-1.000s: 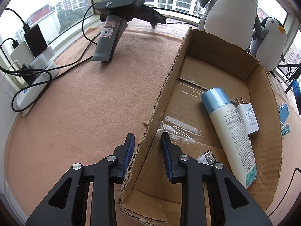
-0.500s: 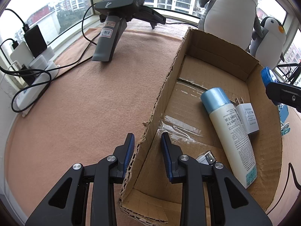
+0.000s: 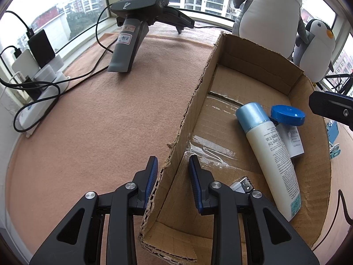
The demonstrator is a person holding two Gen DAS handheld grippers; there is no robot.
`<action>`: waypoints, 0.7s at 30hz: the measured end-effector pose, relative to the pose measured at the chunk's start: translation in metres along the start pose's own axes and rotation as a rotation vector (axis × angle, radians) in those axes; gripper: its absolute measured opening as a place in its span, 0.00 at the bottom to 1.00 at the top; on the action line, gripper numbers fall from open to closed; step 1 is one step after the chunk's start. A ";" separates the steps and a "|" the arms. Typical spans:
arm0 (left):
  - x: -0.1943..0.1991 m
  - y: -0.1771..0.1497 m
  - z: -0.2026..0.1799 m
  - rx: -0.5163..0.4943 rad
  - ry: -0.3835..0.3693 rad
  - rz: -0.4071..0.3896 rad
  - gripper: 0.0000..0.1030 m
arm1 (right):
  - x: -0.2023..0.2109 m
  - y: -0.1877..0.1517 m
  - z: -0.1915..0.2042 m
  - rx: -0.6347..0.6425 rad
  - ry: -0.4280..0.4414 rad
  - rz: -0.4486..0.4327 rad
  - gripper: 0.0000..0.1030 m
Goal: Organize rigid objects
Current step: 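Carry the blue tape measure into the box and open the right gripper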
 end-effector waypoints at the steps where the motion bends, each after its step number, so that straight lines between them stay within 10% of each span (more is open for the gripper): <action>1: 0.000 0.000 0.000 -0.001 0.000 0.000 0.26 | 0.001 0.000 -0.001 -0.001 0.000 0.000 0.63; 21: 0.001 0.000 -0.002 -0.003 0.003 0.000 0.26 | 0.023 -0.025 -0.030 -0.070 -0.019 -0.011 0.63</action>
Point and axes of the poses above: each gripper's, at about its wrist camera, not at the fingertips, and x roughly against the way its jaws point, z to its left, y to its top, the point moved 2 cm from there along -x, roughly the way its jaws point, and after that the axes turned 10 degrees about x, right-handed, at the moved point
